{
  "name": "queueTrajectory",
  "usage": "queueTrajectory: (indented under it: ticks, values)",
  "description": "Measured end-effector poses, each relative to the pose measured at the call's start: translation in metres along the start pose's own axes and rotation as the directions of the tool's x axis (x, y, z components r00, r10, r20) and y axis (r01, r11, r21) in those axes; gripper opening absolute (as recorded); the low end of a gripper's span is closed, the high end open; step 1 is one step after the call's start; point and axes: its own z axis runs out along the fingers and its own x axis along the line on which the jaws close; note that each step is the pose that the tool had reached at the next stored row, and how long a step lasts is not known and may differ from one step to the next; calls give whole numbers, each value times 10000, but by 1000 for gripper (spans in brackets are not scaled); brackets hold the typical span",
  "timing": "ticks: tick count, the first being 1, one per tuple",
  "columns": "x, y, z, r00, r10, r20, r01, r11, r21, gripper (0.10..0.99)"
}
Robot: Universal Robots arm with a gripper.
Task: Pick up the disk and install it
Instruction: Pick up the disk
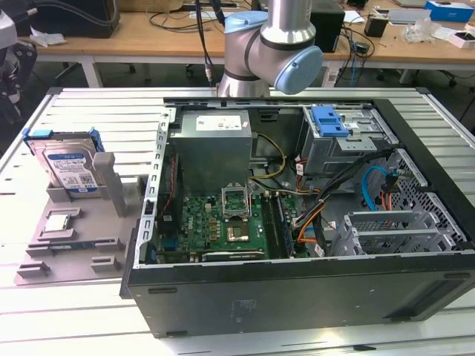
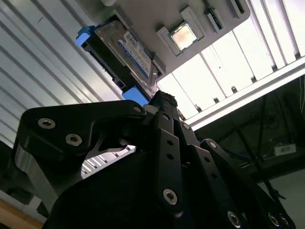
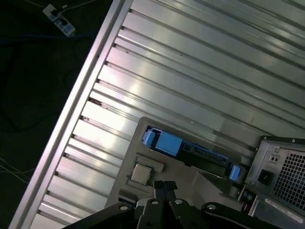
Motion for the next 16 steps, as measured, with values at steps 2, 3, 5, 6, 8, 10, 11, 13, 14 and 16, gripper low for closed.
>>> queueTrajectory:
  ticks: [2, 3, 5, 6, 8, 10, 11, 13, 14, 16]
  values:
    - [0, 0, 0, 9998, -197, -9, 197, 9998, -5, 106]
    - [0, 0, 0, 9992, -398, -18, 398, 9992, -9, 106]
    - [0, 0, 0, 9976, -691, -31, 691, 9976, -17, 106]
    - [0, 0, 0, 9968, -802, -35, 802, 9968, -20, 106]
    - [0, 0, 0, 9933, -1151, -50, 1150, 9934, -29, 106]
    - [0, 0, 0, 9889, -1482, -65, 1481, 9890, -39, 106]
    - [0, 0, 0, 9875, -1577, -69, 1576, 9875, -42, 106]
    - [0, 0, 0, 9808, -1947, -83, 1947, 9809, -54, 106]
    - [0, 0, 0, 9792, -2029, -87, 2029, 9792, -57, 106]
    - [0, 0, 0, 9752, -2212, -94, 2211, 9752, -63, 106]
